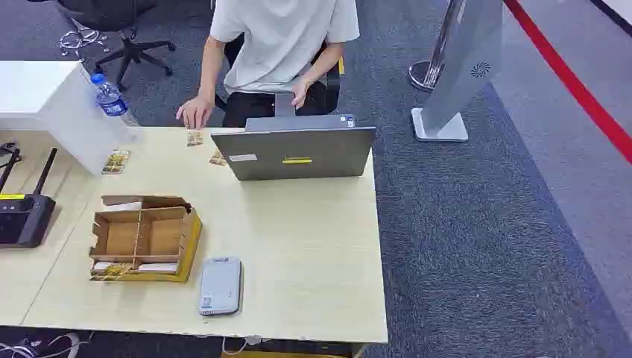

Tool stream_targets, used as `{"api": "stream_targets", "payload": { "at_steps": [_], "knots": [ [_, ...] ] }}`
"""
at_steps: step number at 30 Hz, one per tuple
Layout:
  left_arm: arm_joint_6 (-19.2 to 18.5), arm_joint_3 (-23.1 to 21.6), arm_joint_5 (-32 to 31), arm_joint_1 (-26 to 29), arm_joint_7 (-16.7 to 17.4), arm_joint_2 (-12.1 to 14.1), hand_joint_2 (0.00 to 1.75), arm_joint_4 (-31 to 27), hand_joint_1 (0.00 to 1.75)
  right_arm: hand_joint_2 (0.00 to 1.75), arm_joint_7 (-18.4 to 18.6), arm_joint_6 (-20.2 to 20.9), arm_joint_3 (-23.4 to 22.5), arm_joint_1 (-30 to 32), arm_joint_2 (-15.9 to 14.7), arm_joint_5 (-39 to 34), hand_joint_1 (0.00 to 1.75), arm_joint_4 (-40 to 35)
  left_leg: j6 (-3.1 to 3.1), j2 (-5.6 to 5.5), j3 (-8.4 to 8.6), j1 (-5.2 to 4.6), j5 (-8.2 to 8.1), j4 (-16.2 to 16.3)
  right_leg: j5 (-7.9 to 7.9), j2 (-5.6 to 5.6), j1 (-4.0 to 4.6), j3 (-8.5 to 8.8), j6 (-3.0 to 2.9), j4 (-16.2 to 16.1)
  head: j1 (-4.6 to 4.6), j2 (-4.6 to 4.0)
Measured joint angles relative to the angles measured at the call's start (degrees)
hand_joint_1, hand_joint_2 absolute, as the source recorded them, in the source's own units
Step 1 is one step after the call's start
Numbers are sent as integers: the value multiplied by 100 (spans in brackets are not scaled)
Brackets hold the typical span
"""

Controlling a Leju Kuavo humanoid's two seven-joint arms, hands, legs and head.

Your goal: Pass the card to the sensor for recognition and then transmit it.

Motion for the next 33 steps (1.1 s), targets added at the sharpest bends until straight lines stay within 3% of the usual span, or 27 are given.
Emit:
{"api": "stream_targets", "payload": {
  "at_steps": [6, 13, 16, 26, 29, 33],
  "knots": [
    [327, 312, -30, 55, -308, -264, 175, -229, 0, 175, -98, -245, -645, -155, 219, 842, 0, 179, 0, -1, 2, 0, 0, 0, 0, 0, 0, -1, 0, 0, 4, 0],
    [1065, 240, 895, 105, -855, -389, 175, -409, 0, 175, -162, -418, -1037, -233, 315, 1151, 0, 263, 0, 0, 5, 0, 0, 0, 0, 1, 0, -1, 0, 0, 4, 0],
    [1222, 240, 1376, 94, -1269, -397, 175, -406, 0, 175, -188, -472, -1185, -259, 354, 1205, 0, 291, 0, 0, 6, 0, 0, 0, 0, 1, 0, -1, 0, 0, 4, 0],
    [1220, 272, 3028, 36, -2583, -362, 175, -454, 0, 175, -284, -628, -1478, -314, 468, 1406, 0, 350, 0, 1, 8, 0, 0, 0, 0, 2, 0, -2, 0, 0, 2, 0],
    [1080, 507, 3458, -108, -2621, -185, 175, -527, 0, 175, -282, -590, -1476, -320, 466, 1566, 0, 356, -1, -1, 8, 2, 1, 0, 0, 0, 1, -1, -1, 1, 6, 0],
    [852, 944, 3869, -373, -2431, 66, 175, -879, 0, 175, -276, -512, -1447, -340, 466, 1780, 0, 367, -8, 1, 9, 6, 6, -1, 3, 0, 6, -1, -6, 3, 4, 0]
  ]
}}
